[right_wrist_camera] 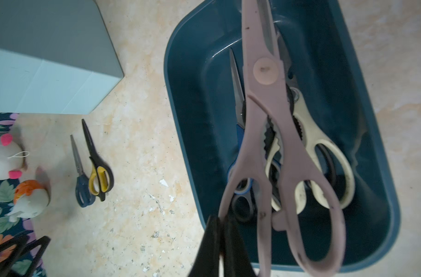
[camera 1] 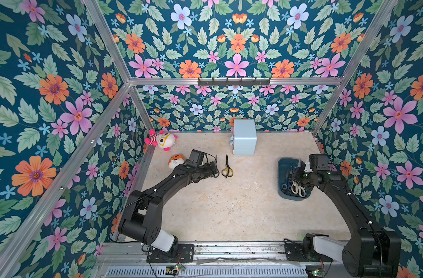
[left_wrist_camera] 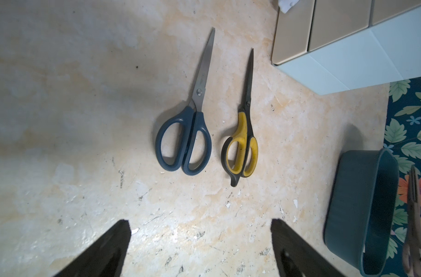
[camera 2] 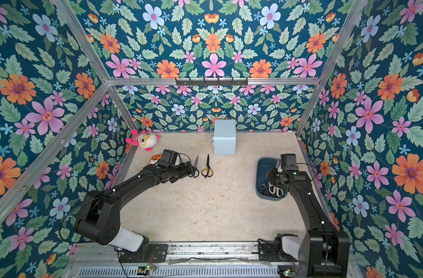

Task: Take the scissors out of the storage box
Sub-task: Pick up the scissors from the storage box, then place the scissors at the center of the board.

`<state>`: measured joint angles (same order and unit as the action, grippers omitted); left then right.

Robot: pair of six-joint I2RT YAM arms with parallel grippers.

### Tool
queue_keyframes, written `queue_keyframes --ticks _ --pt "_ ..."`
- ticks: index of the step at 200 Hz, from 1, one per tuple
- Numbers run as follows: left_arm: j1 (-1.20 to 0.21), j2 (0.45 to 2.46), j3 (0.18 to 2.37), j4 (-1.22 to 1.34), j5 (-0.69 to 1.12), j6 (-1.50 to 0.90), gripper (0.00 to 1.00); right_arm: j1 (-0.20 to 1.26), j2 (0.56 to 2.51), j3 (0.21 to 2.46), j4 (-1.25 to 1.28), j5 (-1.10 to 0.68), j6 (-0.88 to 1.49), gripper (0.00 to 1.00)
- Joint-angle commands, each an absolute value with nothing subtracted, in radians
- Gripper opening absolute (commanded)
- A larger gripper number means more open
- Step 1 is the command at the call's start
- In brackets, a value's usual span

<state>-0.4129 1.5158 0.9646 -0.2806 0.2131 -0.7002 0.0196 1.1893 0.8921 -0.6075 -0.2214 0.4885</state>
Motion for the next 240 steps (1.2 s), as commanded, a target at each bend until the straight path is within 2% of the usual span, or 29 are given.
queue_keyframes --ticks 1,65,122,151,186,240 --pt "-0.412 1.502 0.945 -0.254 0.177 -0.723 0.96 0.074 1.176 0.887 -0.521 -0.277 0.57 0.0" --pt "-0.411 1.489 0.907 -0.242 0.125 -0.771 0.97 0.313 1.25 0.878 -0.306 -0.254 0.732 0.0" --pt "-0.409 1.445 0.857 -0.224 0.094 -0.819 0.97 0.524 1.49 1.014 -0.243 -0.205 0.776 0.0" --pt "-0.407 1.426 0.851 -0.241 0.085 -0.818 0.98 0.571 1.643 1.144 -0.328 -0.127 0.803 0.0" --pt "-0.406 1.392 0.823 -0.247 0.071 -0.825 0.98 0.609 1.827 1.283 -0.367 -0.138 0.786 0.0" --pt "-0.402 1.364 0.796 -0.256 0.042 -0.827 0.98 0.64 2.003 1.457 -0.481 -0.081 0.715 0.0"
